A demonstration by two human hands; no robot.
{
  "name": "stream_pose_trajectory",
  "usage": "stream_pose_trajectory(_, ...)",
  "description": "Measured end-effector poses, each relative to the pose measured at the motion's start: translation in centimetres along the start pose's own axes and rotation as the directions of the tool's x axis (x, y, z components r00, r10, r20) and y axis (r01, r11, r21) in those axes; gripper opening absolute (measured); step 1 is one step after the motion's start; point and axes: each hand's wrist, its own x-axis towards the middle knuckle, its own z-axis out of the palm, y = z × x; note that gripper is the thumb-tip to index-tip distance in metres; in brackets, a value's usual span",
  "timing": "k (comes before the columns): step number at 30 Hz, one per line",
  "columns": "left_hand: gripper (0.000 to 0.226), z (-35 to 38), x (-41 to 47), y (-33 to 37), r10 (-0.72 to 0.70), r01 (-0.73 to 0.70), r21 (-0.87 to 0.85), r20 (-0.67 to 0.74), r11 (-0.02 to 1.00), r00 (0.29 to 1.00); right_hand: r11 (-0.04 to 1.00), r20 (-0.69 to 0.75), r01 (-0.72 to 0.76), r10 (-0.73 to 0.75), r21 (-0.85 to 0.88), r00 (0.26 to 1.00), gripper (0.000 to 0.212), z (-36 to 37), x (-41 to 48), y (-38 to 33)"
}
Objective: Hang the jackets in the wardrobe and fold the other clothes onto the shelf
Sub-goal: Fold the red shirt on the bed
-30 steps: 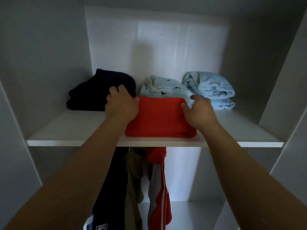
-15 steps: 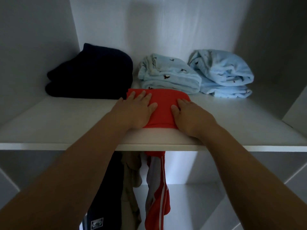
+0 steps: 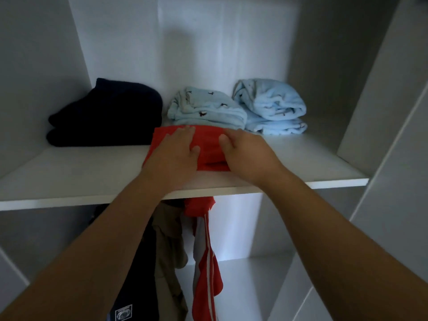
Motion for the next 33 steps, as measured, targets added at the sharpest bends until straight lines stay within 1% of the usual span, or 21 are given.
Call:
stream_pose_trajectory(2, 0.055, 0.0, -2.7, 2.5, 0.046, -0.047, -0.054, -0.031, 0.997, 0.998, 1.000, -0.041, -0.013, 0.013, -0.014, 0.999, 0.040, -2.3, -3.6, 0.2)
stream_pose_trajectory(6, 0.052, 0.3, -8.2, 7.2, 0.136, -0.148, -0.133, -0.093, 0.980, 0.986, 0.995, -0.075, -0.059, 0.052, -0.082, 0.996, 0.043, -6.8, -10.2, 1.2)
stream_pose_trajectory(8, 0.051, 0.4, -9.9, 9.2, 0.130, -0.145, -0.164, -0.102, 0.976, 0.986, 0.990, -0.096, -0.105, 0.096, -0.096, 0.991, 0.048, -8.9, -13.0, 1.7)
stream_pose_trajectory(10, 0.051, 0.5, -11.1, 11.1, 0.143, -0.165, -0.214, -0.115, 0.963, 0.983, 0.983, -0.148, -0.160, 0.145, -0.091, 0.978, 0.053, -10.7, -15.7, 2.1)
stream_pose_trajectory(14, 0.049, 0.2, -12.2, 15.1, 0.266, -0.291, -0.330, -0.119, 0.898, 0.957, 0.960, -0.241, -0.276, 0.259, -0.039, 0.935, 0.060, -13.6, -20.4, 2.9)
stream_pose_trajectory(16, 0.052, 0.1, -12.5, 16.9, 0.325, -0.346, -0.351, -0.121, 0.870, 0.938, 0.936, -0.278, -0.346, 0.318, -0.057, 0.906, 0.064, -14.7, -22.1, 3.1)
stream_pose_trajectory(18, 0.054, 0.3, -12.7, 18.7, 0.385, -0.401, -0.359, -0.118, 0.843, 0.915, 0.907, -0.346, -0.412, 0.362, -0.084, 0.866, 0.067, -15.7, -23.6, 3.6)
stream_pose_trajectory(22, 0.053, 1.3, -13.1, 22.1, 0.531, -0.508, -0.428, -0.075, 0.747, 0.844, 0.825, -0.471, -0.555, 0.450, -0.106, 0.759, 0.062, -16.8, -26.9, 4.9)
stream_pose_trajectory(25, 0.050, 2.9, -13.7, 24.7, 0.640, -0.562, -0.483, -0.005, 0.672, 0.769, 0.721, -0.539, -0.688, 0.547, -0.086, 0.641, 0.059, -17.2, -30.2, 5.3)
stream_pose_trajectory(29, 0.048, 5.4, -16.0, 28.9, 0.774, -0.606, -0.585, 0.060, 0.539, 0.630, 0.536, -0.610, -0.843, 0.653, -0.048, 0.450, 0.059, -17.8, -35.9, 4.6)
stream_pose_trajectory(31, 0.047, 6.2, -18.3, 31.5, 0.829, -0.603, -0.648, 0.080, 0.466, 0.554, 0.443, -0.630, -0.896, 0.690, -0.022, 0.357, 0.060, -18.4, -39.5, 3.8)
stream_pose_trajectory(33, 0.052, 6.4, -21.4, 34.0, 0.881, -0.598, -0.702, 0.089, 0.386, 0.465, 0.362, -0.659, -0.932, 0.706, 0.020, 0.260, 0.059, -19.3, -43.4, 2.7)
